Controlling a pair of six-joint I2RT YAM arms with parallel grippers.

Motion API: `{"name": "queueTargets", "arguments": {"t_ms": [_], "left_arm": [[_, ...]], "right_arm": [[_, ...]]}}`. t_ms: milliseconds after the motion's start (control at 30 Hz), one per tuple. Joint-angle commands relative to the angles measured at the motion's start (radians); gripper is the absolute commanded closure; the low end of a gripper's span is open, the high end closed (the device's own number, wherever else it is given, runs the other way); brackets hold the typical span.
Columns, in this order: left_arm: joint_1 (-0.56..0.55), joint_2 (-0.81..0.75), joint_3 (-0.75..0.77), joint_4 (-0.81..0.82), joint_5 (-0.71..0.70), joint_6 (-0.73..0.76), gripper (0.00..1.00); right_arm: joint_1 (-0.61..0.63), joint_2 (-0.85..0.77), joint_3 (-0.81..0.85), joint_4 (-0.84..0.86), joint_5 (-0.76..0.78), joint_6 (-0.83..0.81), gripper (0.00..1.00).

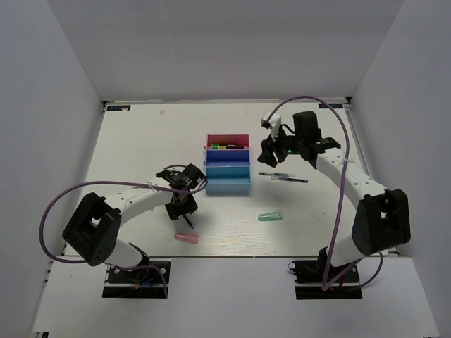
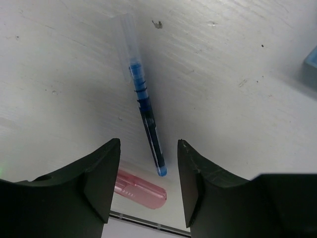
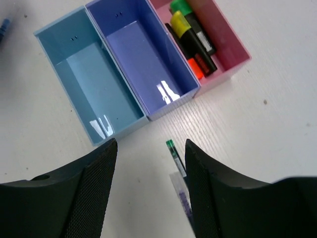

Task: Sort the stationery into containers
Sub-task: Pick up the pen from the center of the board.

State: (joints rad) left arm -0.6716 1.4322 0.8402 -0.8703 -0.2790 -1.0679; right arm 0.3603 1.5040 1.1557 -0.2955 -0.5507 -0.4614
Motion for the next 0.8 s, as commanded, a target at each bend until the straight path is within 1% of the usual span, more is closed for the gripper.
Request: {"name": "queueTargets", "arguments": {"t_ms": [0,167,300,367,433,467,533,567,633,667,700,733,767], "left_arm": [[-0.011,0.031,-0.006,0.031,-0.055,-0.079,0.41],[-0.026,0.080,-0.006,0.063,-0.083,-0.087,0.44],[-0.031,0.111,-0.021,0.105,-0.098,-0.086,0.49],[-0.033,0.122,-0.032,0.116,-0.107,-0.087,0.57],[-0.034,0.132,-0.047,0.126,-0.114,-0.093,0.62],[-0.034,0.131,-0.049,0.128,-0.118,-0.096,0.67],[-0.036,0.135,-0.070,0.140,-0.117,-0.101,0.73],[-0.037,0.137,-0.073,0.136,-0.118,-0.102,0.80],[-0.039,0.134,-0.079,0.133,-0.115,-0.101,0.86],[-0.042,0.132,-0.078,0.132,-0.117,-0.093,0.92],[-0.043,0.114,-0.072,0.131,-0.121,-0.077,0.94],[-0.054,0.108,-0.066,0.114,-0.124,-0.064,0.97],[-0.065,0.091,-0.044,0.091,-0.140,-0.002,0.99]], "right_arm": [[-0.032,-0.065,-0.039,0.059,-0.035,0.087,0.40],[-0.081,-0.125,-0.116,0.084,-0.086,0.136,0.40],[-0.118,-0.159,-0.151,0.087,-0.101,0.144,0.41],[-0.126,-0.169,-0.160,0.081,-0.112,0.152,0.41],[-0.141,-0.177,-0.165,0.079,-0.124,0.162,0.41],[-0.147,-0.186,-0.166,0.079,-0.127,0.165,0.41],[-0.162,-0.192,-0.171,0.078,-0.138,0.173,0.41],[-0.170,-0.194,-0.172,0.078,-0.143,0.176,0.41],[-0.178,-0.202,-0.180,0.073,-0.150,0.175,0.42],[-0.181,-0.203,-0.186,0.067,-0.156,0.172,0.42],[-0.190,-0.205,-0.188,0.056,-0.157,0.164,0.42],[-0.195,-0.208,-0.194,0.047,-0.150,0.159,0.40],[-0.193,-0.211,-0.194,0.036,-0.141,0.156,0.37]]}}
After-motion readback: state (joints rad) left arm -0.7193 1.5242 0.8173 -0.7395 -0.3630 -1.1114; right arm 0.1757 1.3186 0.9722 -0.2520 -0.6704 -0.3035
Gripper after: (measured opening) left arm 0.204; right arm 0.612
